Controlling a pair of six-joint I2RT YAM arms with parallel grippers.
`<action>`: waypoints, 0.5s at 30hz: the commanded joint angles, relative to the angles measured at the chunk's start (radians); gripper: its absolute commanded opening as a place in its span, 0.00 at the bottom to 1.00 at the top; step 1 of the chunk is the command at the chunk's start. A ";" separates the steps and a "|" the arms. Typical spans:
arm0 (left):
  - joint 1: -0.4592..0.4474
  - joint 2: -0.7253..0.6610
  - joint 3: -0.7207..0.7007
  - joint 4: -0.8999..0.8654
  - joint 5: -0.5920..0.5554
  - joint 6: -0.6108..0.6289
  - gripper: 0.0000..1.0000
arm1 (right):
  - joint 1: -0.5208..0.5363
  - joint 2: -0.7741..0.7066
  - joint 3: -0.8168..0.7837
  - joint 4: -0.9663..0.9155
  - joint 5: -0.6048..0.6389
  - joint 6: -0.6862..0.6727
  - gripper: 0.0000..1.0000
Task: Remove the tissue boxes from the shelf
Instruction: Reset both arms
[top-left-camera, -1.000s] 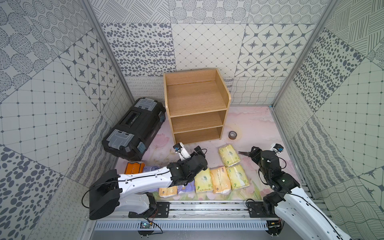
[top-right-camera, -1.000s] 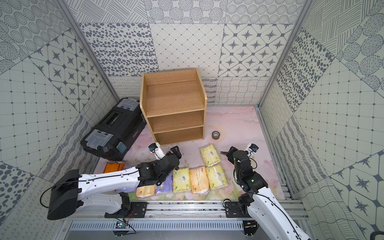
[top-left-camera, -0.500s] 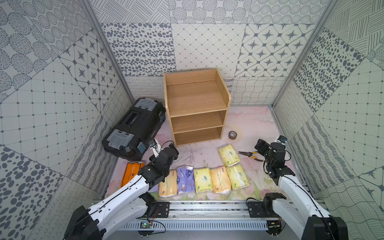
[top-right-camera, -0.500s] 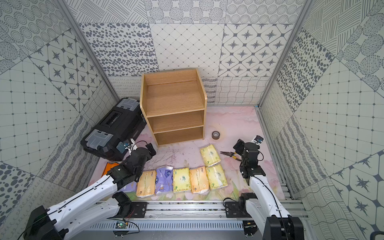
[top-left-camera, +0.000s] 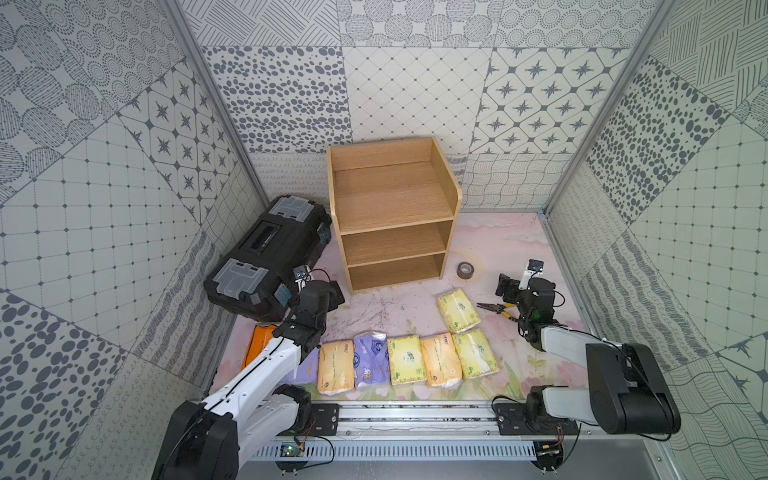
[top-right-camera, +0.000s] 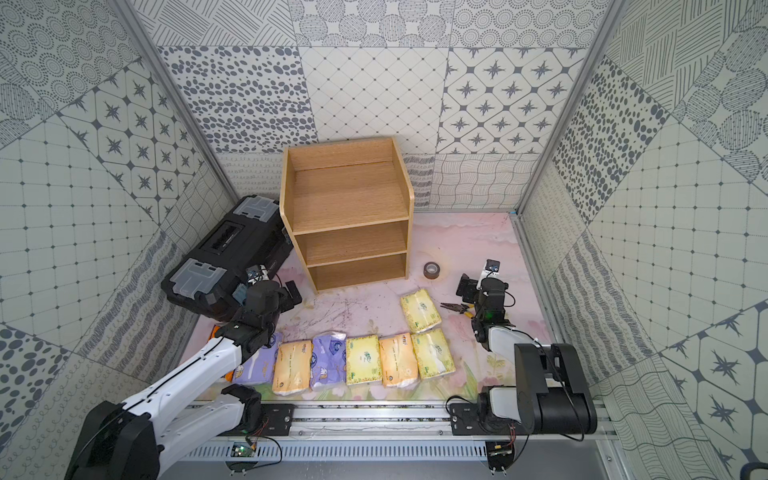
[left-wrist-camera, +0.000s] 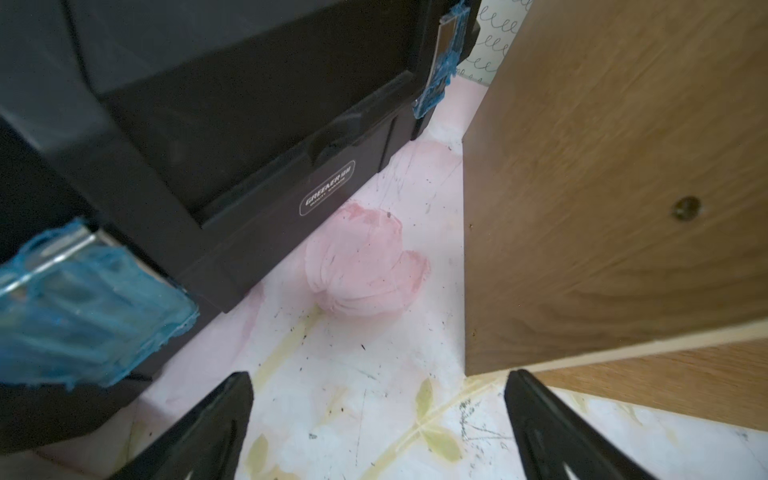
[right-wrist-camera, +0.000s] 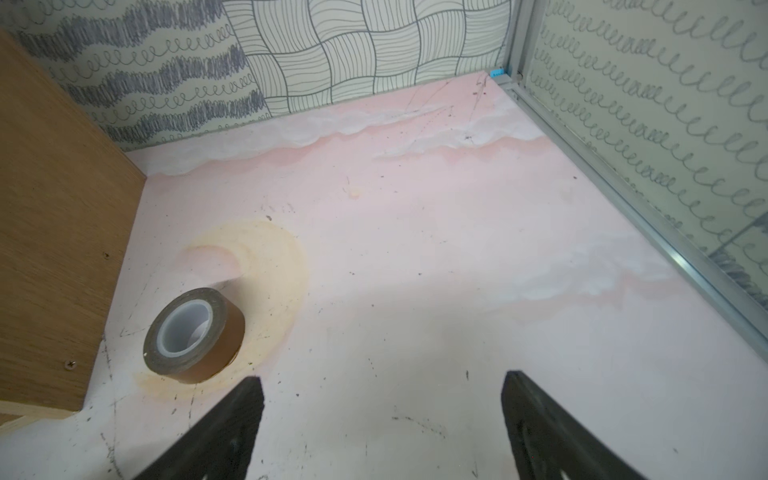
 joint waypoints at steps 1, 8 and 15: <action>0.070 0.066 0.009 0.191 0.178 0.155 0.99 | -0.004 0.076 -0.037 0.297 -0.045 -0.073 0.94; 0.134 0.099 -0.013 0.259 0.243 0.260 1.00 | -0.004 0.184 -0.100 0.505 -0.122 -0.098 0.97; 0.176 0.218 -0.088 0.488 0.264 0.300 1.00 | -0.010 0.179 -0.057 0.415 -0.115 -0.093 0.97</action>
